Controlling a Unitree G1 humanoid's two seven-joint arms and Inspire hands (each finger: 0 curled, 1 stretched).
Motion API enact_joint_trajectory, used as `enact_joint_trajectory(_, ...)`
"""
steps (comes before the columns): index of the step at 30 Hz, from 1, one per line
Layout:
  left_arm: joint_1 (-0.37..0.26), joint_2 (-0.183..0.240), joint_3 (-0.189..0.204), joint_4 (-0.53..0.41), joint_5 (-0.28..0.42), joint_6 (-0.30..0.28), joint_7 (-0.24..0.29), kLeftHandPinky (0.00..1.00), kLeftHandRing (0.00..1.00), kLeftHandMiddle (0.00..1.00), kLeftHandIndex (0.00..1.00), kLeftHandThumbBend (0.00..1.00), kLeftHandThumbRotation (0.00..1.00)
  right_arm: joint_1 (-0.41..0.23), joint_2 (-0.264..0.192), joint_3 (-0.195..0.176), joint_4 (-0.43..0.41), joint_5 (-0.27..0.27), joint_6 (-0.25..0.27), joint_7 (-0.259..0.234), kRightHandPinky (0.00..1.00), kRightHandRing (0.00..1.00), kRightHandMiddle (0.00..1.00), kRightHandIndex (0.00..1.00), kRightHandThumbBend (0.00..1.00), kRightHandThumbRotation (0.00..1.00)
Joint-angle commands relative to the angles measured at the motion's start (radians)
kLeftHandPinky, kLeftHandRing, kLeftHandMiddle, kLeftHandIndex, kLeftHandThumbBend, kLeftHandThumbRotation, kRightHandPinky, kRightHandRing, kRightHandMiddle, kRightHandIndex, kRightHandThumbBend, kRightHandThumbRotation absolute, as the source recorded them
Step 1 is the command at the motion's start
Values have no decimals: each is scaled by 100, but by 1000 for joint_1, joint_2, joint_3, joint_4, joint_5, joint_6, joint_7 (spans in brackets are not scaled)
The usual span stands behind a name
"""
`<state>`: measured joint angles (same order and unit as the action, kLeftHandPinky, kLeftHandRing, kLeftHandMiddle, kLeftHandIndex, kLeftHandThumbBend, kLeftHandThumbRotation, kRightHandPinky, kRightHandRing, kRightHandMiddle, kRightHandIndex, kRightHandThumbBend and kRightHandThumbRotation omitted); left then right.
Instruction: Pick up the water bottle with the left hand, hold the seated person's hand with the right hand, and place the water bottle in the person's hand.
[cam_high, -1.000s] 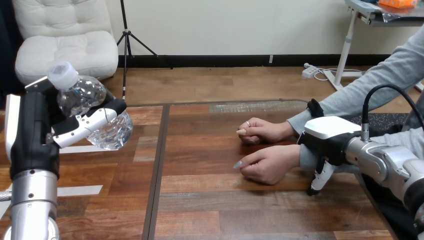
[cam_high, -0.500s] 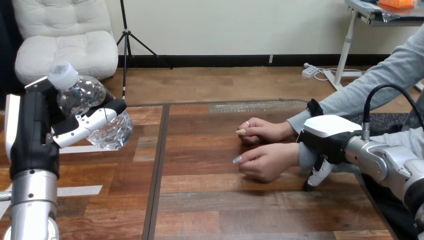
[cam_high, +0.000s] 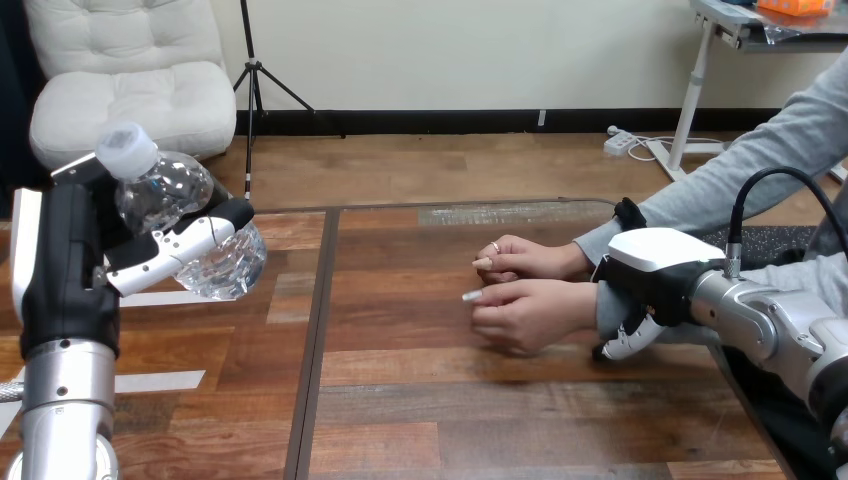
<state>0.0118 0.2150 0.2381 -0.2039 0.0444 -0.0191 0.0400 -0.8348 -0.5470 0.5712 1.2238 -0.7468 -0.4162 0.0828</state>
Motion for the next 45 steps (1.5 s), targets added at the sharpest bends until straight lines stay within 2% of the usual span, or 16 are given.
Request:
enact_joint_trajectory(1, -45, 6, 10, -53, -5, -29, 8, 27, 33, 39, 40, 71, 0, -67, -12, -30, -27, 24, -19, -11, 31, 36, 44, 46, 55, 28)
enact_joint_trajectory(7, -46, 8, 9, -50, -2, -36, 7, 27, 33, 39, 40, 71, 0, -65, -17, -29, -23, 21, -41, -39, 32, 37, 44, 47, 51, 30)
enact_joint_trajectory(10, -46, 9, 10, -41, -7, -52, 2, 27, 33, 39, 40, 71, 0, -68, -15, -32, -17, 26, -38, -27, 32, 38, 45, 47, 49, 31)
enact_joint_trajectory(16, -47, 10, 11, -36, -7, -55, 2, 27, 33, 39, 40, 71, 0, -68, -18, -32, -20, 25, -45, -36, 32, 38, 45, 47, 45, 33)
enact_joint_trajectory(19, -47, 11, 9, -38, 1, -53, 5, 27, 33, 39, 40, 71, 0, -66, -23, -27, -22, 16, -64, -60, 32, 37, 44, 47, 44, 33)
enact_joint_trajectory(22, -47, 9, 10, -39, -8, -51, 2, 27, 33, 39, 40, 72, 0, -67, -20, -29, -26, 19, -55, -54, 30, 36, 44, 46, 43, 32)
enact_joint_trajectory(25, -46, 10, 9, -37, -2, -59, 4, 27, 33, 39, 40, 72, 0, -67, -22, -20, -23, 7, -59, -78, 29, 35, 42, 46, 43, 32)
enact_joint_trajectory(34, -46, -1, 12, -48, -18, -34, 5, 27, 33, 39, 40, 72, 0, -66, -24, -18, -28, 0, -66, -100, 24, 30, 39, 44, 43, 31)
enact_joint_trajectory(37, -44, 8, 8, -40, -1, -53, 6, 27, 33, 39, 40, 72, 0, -65, -26, -13, -31, -7, -69, -116, 23, 29, 38, 43, 43, 30)
enact_joint_trajectory(45, -42, 7, 6, -48, 7, -43, 9, 27, 33, 39, 40, 72, 0, -63, -26, -18, -27, -6, -80, -130, 21, 27, 36, 41, 43, 27)
